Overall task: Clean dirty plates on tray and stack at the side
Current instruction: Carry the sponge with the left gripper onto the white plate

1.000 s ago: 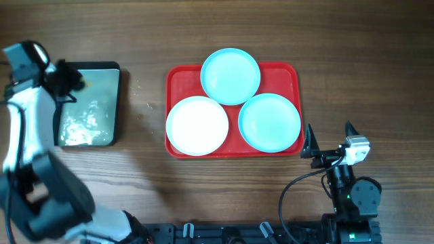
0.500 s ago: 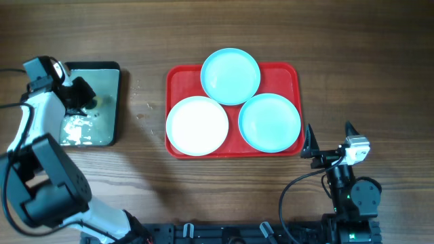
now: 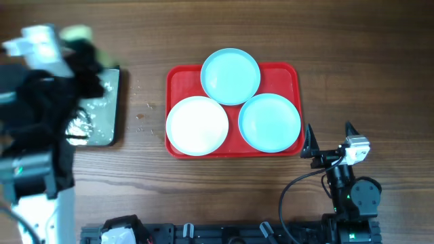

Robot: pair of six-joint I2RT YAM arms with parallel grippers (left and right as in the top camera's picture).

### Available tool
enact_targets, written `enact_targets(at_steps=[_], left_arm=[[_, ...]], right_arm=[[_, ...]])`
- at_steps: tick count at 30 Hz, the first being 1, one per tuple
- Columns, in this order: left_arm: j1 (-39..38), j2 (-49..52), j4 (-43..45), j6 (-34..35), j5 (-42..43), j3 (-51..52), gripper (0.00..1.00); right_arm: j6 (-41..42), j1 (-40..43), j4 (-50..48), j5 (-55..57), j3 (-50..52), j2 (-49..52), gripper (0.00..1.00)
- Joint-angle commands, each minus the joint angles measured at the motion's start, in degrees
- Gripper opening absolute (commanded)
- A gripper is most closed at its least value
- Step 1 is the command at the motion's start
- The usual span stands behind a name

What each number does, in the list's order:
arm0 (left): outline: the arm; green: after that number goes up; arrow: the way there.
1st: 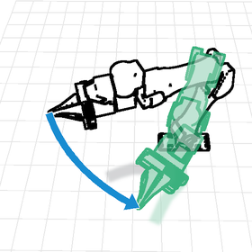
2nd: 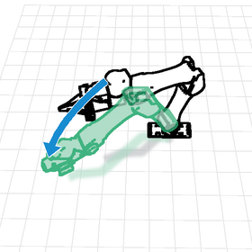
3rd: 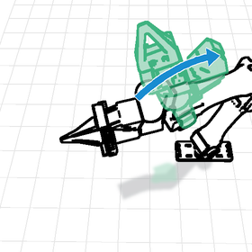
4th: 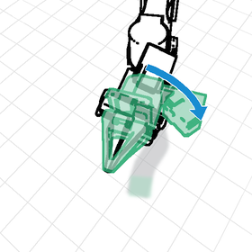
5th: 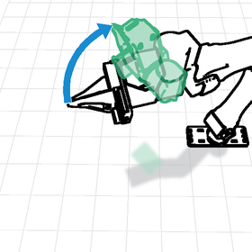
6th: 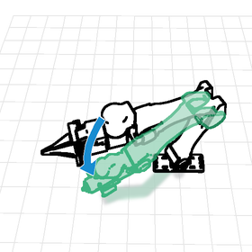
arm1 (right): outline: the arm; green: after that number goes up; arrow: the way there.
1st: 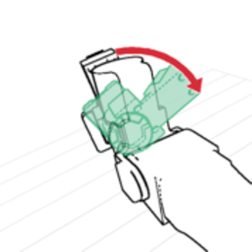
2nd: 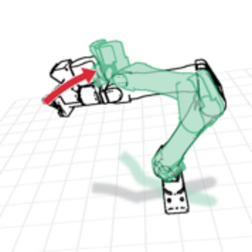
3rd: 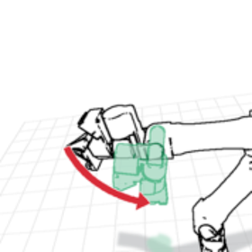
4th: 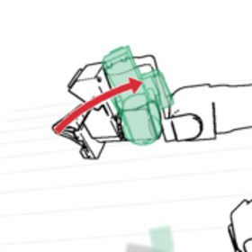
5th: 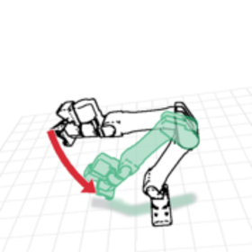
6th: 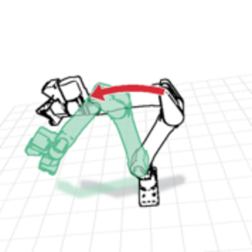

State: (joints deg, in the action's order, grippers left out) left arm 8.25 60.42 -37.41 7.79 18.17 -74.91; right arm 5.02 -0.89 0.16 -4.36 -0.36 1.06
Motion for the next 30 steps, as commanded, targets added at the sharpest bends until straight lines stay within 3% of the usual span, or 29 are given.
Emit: enact_targets(at_steps=[1,6,12,17,24,26,30], left_arm=[[-9.2,7.8,-6.8,3.9,1.0,2.5,0.04],[-21.9,21.7,-7.5,15.2,0.9,5.4,0.04],[-32.4,38.9,-4.0,20.1,-2.0,5.5,0.04],[-34.4,45.0,-4.4,23.1,-5.9,5.5,0.04],[-34.4,45.4,-5.4,23.1,-8.8,5.5,0.05],[-34.4,45.4,-6.4,23.1,-9.1,5.5,0.23],[-34.3,45.4,-7.5,23.1,-12.6,5.5,0.22]], right_arm=[[-0.5,-0.2,-0.2,1.0,0.1,-0.3,1.0],[-0.5,-0.2,-0.2,1.0,0.1,-0.3,1.0],[-0.5,-0.2,-0.2,1.0,0.1,-0.3,1.0],[-0.5,-0.2,-0.2,1.0,0.1,-0.3,1.0],[-0.5,-0.2,-0.2,1.0,0.1,-0.3,1.0],[-0.5,-0.2,-0.2,1.0,0.1,-0.3,1.0],[0.7,-0.2,-0.6,0.2,0.1,-0.3,1.0]])
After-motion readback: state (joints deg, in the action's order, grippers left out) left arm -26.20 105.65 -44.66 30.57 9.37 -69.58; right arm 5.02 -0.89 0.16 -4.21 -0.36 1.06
